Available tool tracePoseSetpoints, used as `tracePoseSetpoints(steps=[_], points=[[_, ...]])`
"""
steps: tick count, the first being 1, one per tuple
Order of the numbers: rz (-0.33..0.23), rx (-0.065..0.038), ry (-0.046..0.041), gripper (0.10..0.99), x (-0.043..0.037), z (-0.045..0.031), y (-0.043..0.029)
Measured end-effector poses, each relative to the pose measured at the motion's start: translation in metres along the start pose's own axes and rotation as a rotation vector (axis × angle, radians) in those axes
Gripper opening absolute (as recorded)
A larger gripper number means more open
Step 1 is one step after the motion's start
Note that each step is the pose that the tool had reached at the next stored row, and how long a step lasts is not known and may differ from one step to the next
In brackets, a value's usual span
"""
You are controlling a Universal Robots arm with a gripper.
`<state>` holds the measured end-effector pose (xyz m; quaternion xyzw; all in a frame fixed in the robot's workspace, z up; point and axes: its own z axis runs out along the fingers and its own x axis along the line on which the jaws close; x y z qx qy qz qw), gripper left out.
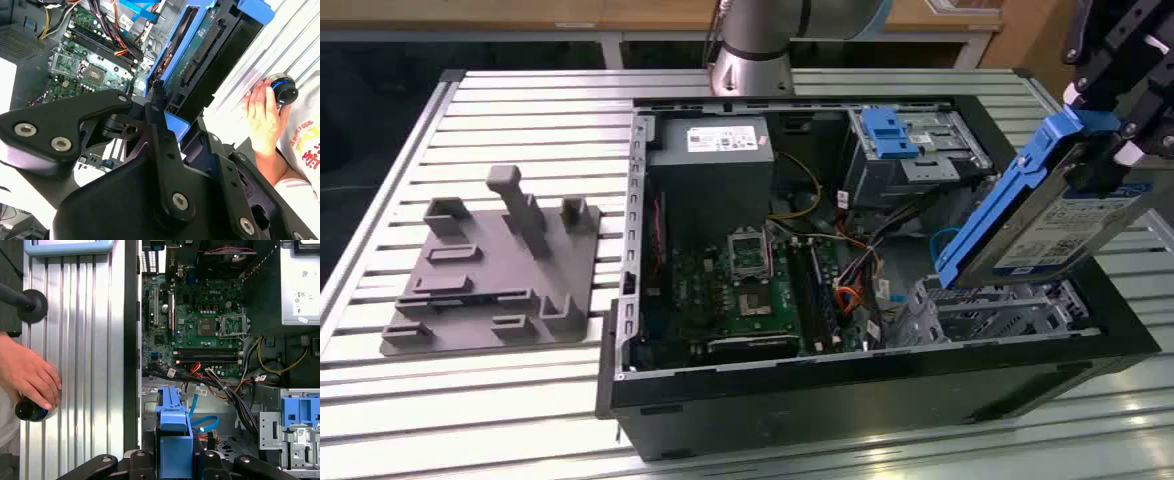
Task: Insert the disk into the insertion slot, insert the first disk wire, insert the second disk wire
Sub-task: 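Insert the disk into the insertion slot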
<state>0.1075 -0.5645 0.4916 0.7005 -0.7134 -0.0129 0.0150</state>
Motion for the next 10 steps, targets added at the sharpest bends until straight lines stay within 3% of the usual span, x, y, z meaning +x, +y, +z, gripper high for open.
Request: tracePoseSetpoints(steps=[10], points=[[0.0, 0.0, 0.0, 0.361, 0.0, 0.0, 0.0]])
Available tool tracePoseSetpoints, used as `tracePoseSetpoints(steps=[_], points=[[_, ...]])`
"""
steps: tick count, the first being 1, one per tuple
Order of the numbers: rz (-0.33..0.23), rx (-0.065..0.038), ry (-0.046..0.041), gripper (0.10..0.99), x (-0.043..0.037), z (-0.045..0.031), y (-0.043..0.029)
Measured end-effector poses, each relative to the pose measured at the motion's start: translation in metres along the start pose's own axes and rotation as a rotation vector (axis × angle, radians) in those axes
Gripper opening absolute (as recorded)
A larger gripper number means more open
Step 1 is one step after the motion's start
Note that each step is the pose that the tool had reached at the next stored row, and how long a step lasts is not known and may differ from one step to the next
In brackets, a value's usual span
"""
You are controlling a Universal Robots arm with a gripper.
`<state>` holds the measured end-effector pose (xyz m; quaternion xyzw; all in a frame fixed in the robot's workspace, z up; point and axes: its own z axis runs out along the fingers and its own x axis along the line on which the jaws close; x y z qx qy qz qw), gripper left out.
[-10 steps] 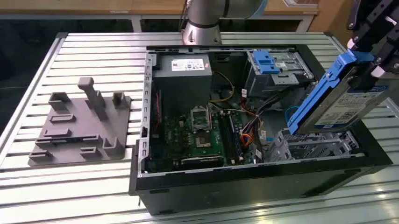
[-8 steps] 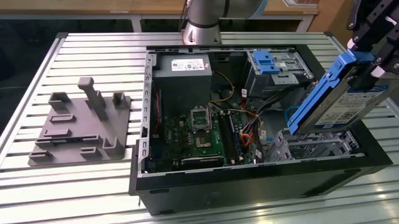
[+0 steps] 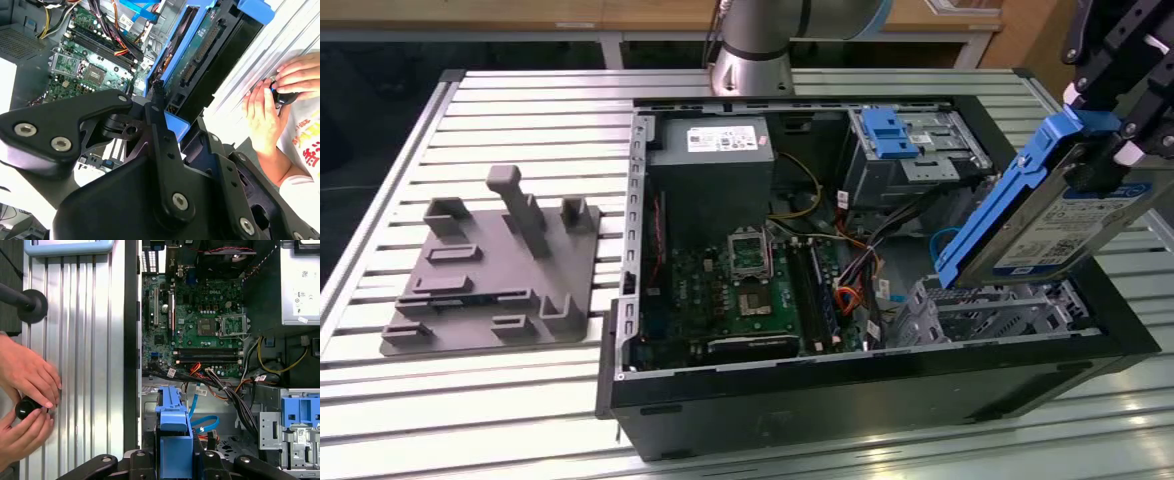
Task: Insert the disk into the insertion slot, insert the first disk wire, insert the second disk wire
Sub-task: 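Insert the disk into the insertion slot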
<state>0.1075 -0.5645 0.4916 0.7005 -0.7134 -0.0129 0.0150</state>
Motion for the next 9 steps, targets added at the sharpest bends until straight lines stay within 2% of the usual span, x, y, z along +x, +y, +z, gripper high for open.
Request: tracePoseSetpoints(steps=[4, 7, 9], points=[[0.0, 0.0, -0.0017, 0.361, 0.0, -0.0001, 0.0], [0.0, 0.0, -0.0119, 0.361, 0.0, 0.0, 0.0], [-0.001, 0.0, -0.0228, 0.361, 0.0, 0.0, 0.0]])
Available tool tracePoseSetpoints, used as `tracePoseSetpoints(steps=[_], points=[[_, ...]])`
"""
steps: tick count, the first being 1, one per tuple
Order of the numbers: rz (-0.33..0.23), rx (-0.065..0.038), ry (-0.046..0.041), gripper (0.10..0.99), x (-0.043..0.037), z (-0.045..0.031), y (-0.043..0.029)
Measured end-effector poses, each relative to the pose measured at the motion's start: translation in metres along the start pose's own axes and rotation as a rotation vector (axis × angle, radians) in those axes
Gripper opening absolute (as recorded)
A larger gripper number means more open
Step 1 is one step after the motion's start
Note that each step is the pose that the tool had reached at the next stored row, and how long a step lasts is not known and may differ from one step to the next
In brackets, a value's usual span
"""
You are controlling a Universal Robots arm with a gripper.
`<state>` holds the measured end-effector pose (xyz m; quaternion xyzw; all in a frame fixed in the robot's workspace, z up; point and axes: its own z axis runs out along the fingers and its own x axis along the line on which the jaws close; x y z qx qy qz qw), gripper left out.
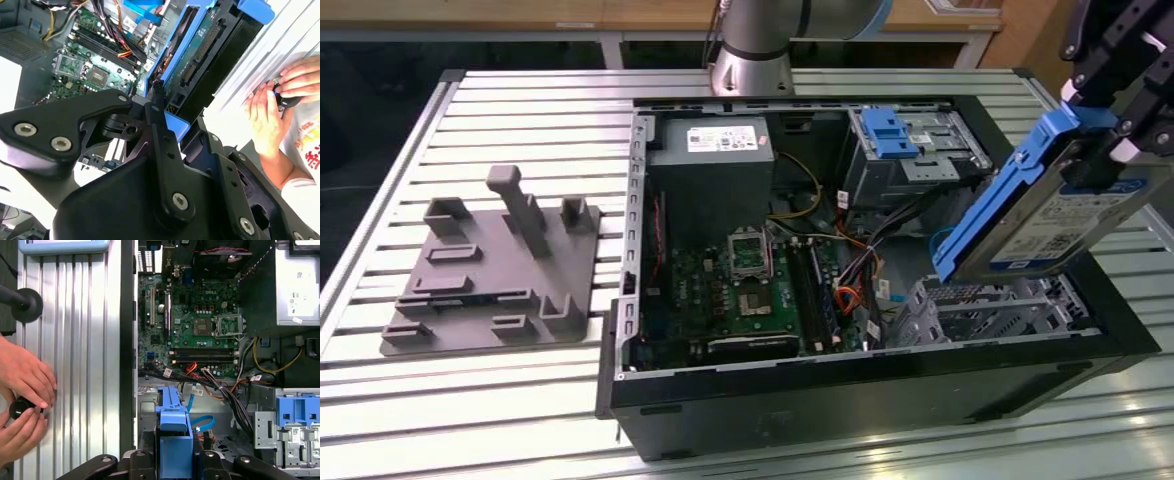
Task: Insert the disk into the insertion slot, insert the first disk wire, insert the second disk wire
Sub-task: 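Insert the disk into the insertion slot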
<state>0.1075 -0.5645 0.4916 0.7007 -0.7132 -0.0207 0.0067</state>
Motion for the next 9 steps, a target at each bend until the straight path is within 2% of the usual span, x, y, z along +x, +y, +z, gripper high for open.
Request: tracePoseSetpoints(steps=[6, 7, 9], points=[[-0.001, 0.001, -0.0386, 0.361, 0.0003, 0.0, 0.0001], [-0.002, 0.001, -0.0421, 0.361, 0.0003, 0.0, 0.0001], [-0.002, 0.001, -0.043, 0.361, 0.0003, 0.0, 0.0001]])
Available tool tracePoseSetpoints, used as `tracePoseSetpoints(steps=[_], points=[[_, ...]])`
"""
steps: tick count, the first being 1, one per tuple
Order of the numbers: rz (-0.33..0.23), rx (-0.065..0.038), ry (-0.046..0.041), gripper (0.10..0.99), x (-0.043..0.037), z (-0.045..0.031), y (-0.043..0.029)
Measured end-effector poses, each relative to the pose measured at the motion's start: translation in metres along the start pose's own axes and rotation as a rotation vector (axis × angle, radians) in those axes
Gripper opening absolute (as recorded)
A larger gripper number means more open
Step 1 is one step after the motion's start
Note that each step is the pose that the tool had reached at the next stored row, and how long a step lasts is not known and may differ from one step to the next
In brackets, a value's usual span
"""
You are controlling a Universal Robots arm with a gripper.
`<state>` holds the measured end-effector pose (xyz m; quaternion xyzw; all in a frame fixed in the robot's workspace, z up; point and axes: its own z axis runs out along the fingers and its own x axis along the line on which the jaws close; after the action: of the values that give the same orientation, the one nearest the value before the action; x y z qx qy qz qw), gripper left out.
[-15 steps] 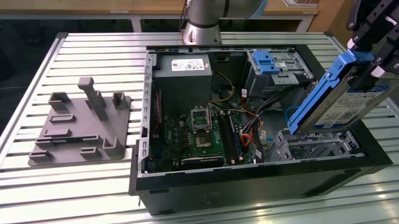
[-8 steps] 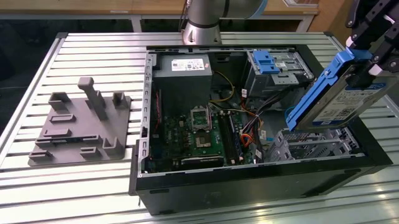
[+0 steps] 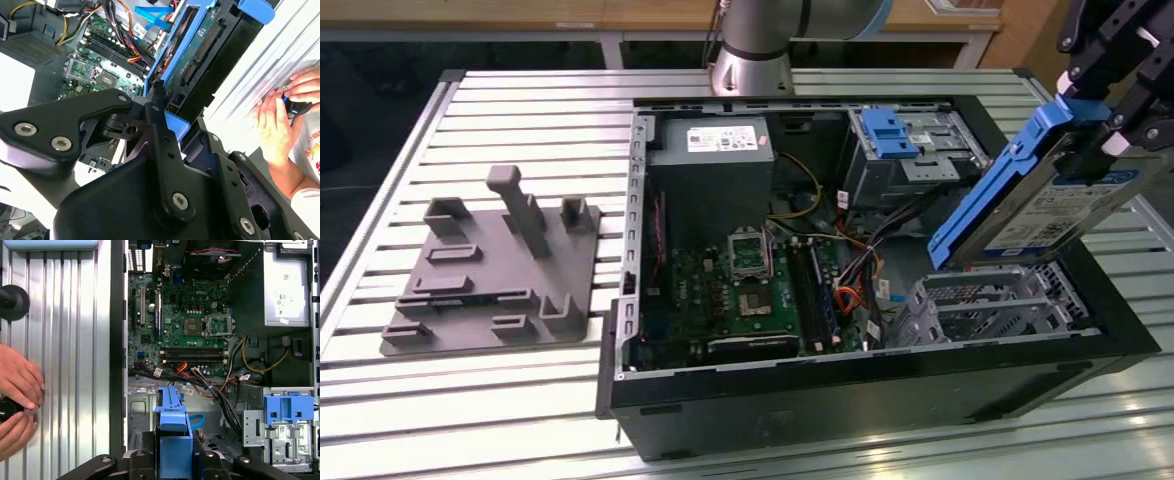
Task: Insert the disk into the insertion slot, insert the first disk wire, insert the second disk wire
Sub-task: 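Insert the disk into the insertion slot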
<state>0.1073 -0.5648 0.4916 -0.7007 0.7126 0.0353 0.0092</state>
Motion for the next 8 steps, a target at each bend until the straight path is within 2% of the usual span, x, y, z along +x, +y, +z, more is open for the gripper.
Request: tracePoseSetpoints(steps=[4, 8], points=[[0.0, 0.001, -0.0008, 0.361, 0.0001, 0.0, 0.0], [-0.001, 0.009, -0.0009, 0.361, 0.0001, 0.0, 0.0]])
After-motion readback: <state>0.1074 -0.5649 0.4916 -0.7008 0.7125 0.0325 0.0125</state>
